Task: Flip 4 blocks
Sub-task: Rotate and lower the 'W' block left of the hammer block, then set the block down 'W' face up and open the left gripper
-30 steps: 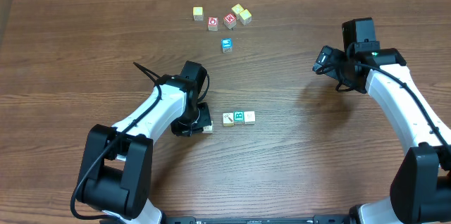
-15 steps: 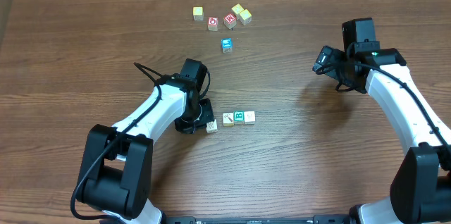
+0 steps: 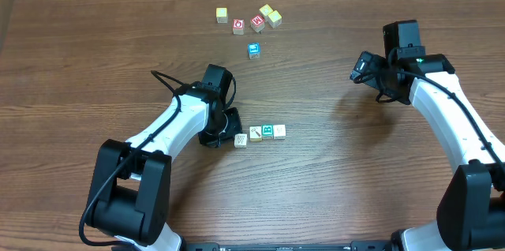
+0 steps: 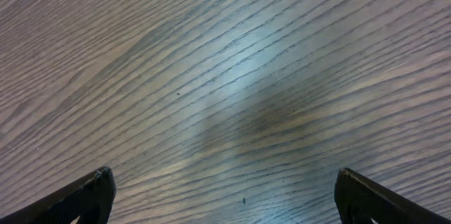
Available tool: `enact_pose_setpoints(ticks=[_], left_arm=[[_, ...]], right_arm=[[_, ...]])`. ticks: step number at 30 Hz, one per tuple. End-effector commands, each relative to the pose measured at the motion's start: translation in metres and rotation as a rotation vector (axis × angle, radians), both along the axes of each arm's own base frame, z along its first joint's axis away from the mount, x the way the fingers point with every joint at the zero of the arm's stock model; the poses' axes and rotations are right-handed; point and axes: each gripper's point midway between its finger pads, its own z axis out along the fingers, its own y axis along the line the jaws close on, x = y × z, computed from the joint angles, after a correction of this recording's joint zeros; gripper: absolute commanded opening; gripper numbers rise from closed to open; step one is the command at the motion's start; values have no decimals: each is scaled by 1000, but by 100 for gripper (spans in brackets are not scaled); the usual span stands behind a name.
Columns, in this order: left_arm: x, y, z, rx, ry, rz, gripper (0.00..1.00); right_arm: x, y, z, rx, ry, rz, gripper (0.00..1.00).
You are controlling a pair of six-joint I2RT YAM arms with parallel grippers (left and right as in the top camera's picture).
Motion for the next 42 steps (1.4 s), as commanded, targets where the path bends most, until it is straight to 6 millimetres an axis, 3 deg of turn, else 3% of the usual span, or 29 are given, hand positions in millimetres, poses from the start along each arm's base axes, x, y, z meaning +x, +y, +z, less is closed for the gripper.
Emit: enact_pose_setpoints(ticks=[1,9,17,23,42], left_arm=[[0,-2,2,-14,-4,19,4],[2,3,16,22,6,-5,4],[-23,0,18,55,93,-77,4],[-19,6,11,123,53,-78,4],[-12,-7,10,64,20,-81,4]], right_arm=[[5,-1,10,-1,-30,1,100],[5,-1,10,-1,-30,1,100],[5,-1,10,-1,-30,1,100],[5,-1,10,-1,-30,1,100],[5,-1,10,-1,-30,1,100]])
